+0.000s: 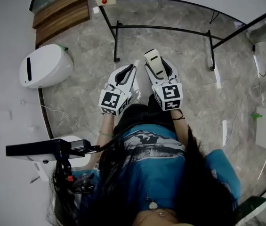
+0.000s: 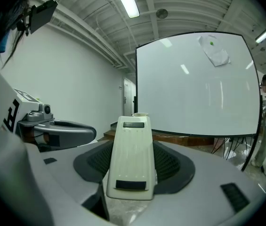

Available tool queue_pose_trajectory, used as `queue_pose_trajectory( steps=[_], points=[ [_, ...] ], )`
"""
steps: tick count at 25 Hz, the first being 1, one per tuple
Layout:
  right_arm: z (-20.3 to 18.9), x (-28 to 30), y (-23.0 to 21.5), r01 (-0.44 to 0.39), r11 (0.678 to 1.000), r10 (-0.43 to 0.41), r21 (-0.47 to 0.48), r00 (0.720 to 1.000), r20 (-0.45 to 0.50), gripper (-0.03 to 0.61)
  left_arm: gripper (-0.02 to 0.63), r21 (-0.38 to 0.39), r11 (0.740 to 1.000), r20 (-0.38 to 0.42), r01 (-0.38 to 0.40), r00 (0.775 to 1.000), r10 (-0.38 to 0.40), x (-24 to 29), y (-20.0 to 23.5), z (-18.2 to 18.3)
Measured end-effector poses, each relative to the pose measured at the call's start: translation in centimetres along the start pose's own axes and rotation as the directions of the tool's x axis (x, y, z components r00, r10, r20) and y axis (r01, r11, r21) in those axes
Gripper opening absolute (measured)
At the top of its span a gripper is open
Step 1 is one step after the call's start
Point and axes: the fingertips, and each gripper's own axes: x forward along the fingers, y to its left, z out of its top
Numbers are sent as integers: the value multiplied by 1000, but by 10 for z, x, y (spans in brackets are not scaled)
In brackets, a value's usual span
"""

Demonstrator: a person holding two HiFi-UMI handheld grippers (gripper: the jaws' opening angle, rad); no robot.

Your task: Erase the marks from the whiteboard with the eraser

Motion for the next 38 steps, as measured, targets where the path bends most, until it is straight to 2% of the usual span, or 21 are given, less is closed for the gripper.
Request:
queue_pose_trajectory(
  steps=[7, 13, 26, 38],
  points=[
    [-3, -36, -13, 24, 1000, -24, -8, 1000, 4, 262, 29, 13, 1000, 19, 27, 999, -27, 3, -38, 11],
    [-6, -70, -29, 2, 1000, -2, 15, 1000, 8, 262, 29, 24, 1000, 34, 1, 999, -1, 6, -73, 22],
    [-52, -192, -77, -48, 998, 49, 34, 999, -15, 262, 29, -8, 999, 43, -31, 999, 31, 16, -215, 4],
    [-72, -236, -78, -108, 994, 108, 27, 994, -18, 262, 29, -15, 996, 55, -90, 994, 91, 2, -258, -4]
  ],
)
